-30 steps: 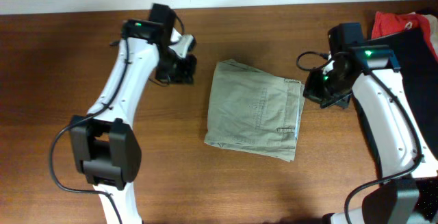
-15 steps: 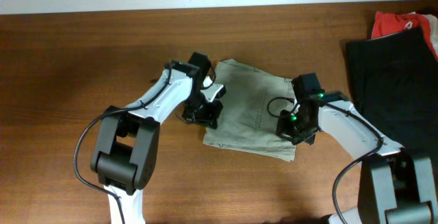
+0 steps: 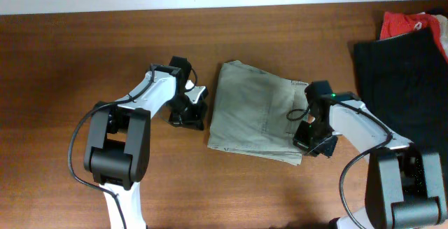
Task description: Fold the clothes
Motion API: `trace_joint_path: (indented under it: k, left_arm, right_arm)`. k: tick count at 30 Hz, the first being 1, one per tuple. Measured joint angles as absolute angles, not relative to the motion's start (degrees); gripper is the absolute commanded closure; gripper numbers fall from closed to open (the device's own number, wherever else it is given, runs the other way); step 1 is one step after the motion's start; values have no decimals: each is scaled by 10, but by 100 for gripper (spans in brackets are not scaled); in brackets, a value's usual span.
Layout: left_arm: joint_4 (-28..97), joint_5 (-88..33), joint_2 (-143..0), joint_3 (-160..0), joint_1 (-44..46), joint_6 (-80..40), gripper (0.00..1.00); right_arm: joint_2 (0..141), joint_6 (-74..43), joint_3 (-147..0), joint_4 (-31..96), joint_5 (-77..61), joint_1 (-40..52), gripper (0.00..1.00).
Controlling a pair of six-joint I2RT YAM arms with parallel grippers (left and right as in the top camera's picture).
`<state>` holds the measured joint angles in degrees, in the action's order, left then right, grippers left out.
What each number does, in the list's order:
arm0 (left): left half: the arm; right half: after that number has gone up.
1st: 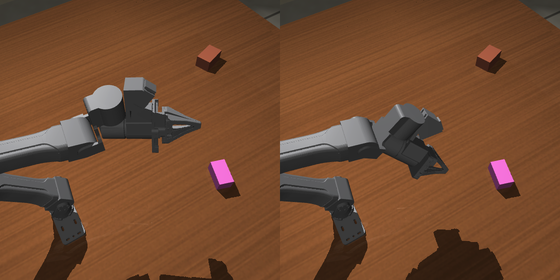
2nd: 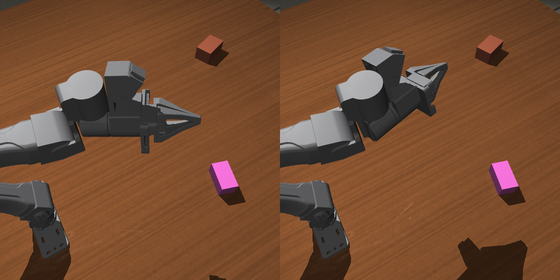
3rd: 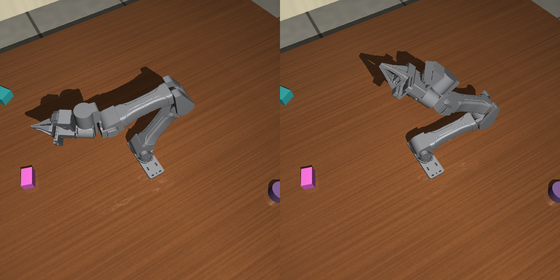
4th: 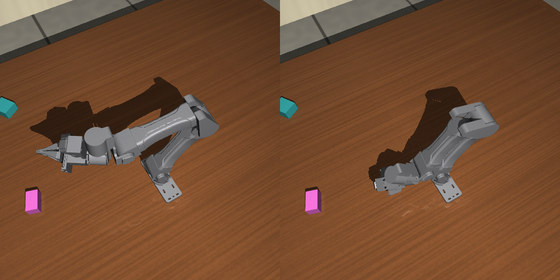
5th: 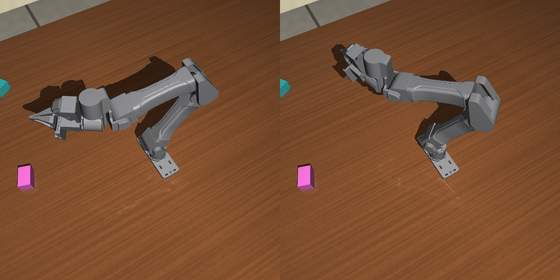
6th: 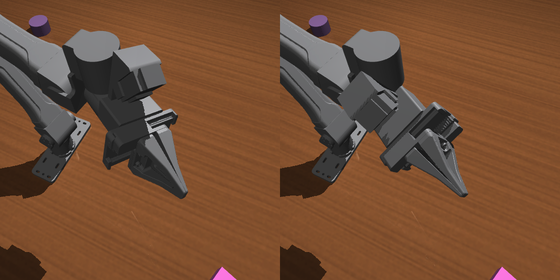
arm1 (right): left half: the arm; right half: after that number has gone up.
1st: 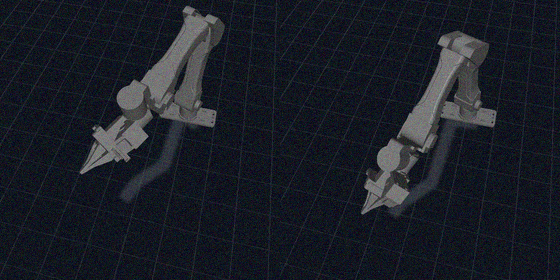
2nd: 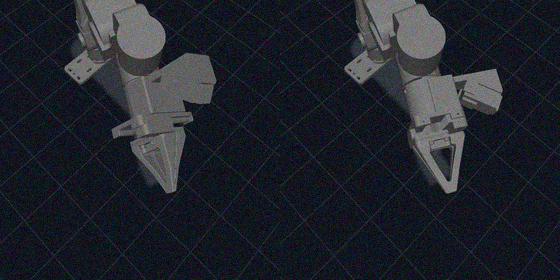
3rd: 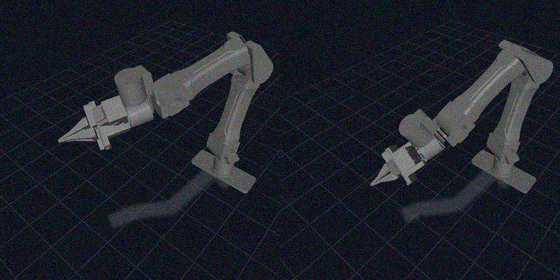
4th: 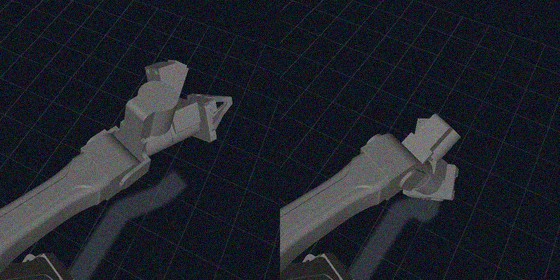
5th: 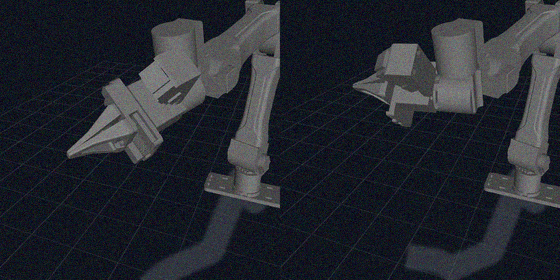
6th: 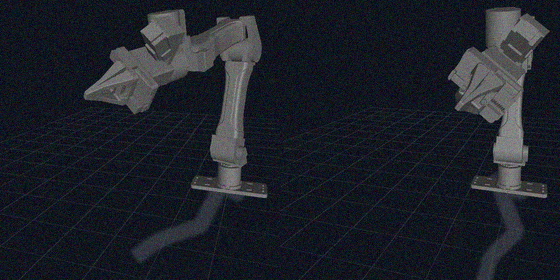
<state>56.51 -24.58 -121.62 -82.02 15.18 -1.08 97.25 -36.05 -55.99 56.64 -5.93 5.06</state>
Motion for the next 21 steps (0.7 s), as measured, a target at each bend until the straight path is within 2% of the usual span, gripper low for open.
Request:
trace_joint_path:
  k: [1, 3, 4, 5, 7, 8, 9, 15, 21]
  left_arm:
    - [565, -246, -1216, -821, 151, -11, 99]
    - [566, -244, -1216, -839, 150, -11, 96]
    - [566, -244, -1215, -849, 150, -11, 88]
    - [565, -244, -1214, -861, 150, -11, 68]
    - [563, -244, -1213, -884, 150, -11, 38]
    - [563, -244, -1213, -896, 150, -11, 8]
    - [563, -241, -1213, -905, 150, -11, 1]
    - [523, -199, -1212, -922, 150, -11, 1]
    - [469, -194, -1212, -922, 150, -11, 1]
  right_arm:
    - [972, -360, -572, 573, -53, 47, 93]
    - [972, -360, -624, 589, -41, 45, 34]
    - [971, -361, -647, 590, -39, 45, 4]
    - [970, -361, -688, 575, -38, 44, 2]
    - [970, -361, -731, 530, -39, 39, 1]
    - [969, -364, -742, 507, -38, 28, 1]
    - [969, -368, -744, 503, -38, 15, 1]
    - [969, -372, -744, 506, -9, -96, 2]
    - [969, -370, -744, 506, 21, -119, 1]
